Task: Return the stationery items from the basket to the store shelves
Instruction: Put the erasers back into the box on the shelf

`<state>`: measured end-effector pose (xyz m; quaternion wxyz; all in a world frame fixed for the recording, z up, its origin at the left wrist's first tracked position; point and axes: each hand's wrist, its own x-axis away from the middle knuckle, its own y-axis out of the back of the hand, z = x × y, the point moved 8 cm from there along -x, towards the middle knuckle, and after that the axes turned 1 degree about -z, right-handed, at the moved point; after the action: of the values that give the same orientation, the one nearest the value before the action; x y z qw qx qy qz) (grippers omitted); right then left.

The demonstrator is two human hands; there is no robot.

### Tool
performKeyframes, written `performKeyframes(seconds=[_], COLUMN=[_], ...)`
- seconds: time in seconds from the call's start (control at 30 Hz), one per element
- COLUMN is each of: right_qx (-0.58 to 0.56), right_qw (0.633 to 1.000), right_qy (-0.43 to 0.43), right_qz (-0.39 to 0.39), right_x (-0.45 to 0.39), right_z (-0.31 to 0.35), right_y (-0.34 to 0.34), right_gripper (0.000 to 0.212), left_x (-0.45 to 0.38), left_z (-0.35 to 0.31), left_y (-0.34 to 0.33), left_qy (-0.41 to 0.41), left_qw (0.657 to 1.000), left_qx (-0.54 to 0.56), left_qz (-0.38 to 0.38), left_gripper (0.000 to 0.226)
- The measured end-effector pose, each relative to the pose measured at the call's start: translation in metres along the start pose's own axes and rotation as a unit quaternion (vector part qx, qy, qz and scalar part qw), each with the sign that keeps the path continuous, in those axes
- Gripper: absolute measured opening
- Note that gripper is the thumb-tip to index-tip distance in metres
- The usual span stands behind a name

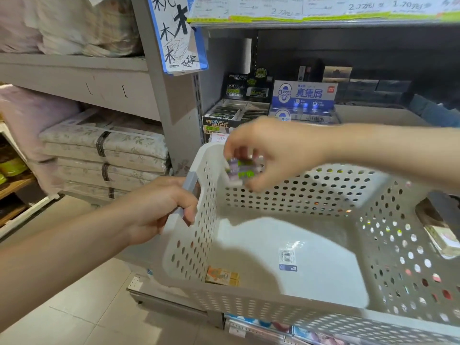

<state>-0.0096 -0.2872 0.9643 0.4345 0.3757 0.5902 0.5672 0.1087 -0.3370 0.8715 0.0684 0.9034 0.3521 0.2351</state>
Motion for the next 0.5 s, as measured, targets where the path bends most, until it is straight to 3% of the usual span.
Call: performKeyframes(seconds=[0.07, 0.17, 0.37, 0.5], right_qx=[-0.022, 0.039, 0.181, 0.193], right_qw=[0.998, 0.994, 0.98, 0.977], right_qy=[-0.031, -0.061, -0.075, -0.087], right_qz=[-0.048, -0.087, -0.039, -0.035], right_x=[-0.002, -0.013, -0.039, -0.049], right_z=[-0.019, -0.054, -0.093, -0.11], right_y=[0.027, 0.05, 0.053, 0.051], right_gripper=[0.04, 0.046, 0.036, 0.04], left_x=[0.001, 0.002, 0.003, 0.008], left_z=[0.001, 0.001, 0.002, -0.001], left_y=[0.002, 0.001, 0.001, -0.003], left_qy=[0.002, -0.001, -0.014, -0.025], left_qw=[1.0, 1.0, 0.999, 0.999], left_qx=[0.006, 0.002, -0.016, 0.002], left_qz=[0.006, 0.018, 0.03, 0.039], left_gripper=[0.036, 0.037, 0.048, 0.027])
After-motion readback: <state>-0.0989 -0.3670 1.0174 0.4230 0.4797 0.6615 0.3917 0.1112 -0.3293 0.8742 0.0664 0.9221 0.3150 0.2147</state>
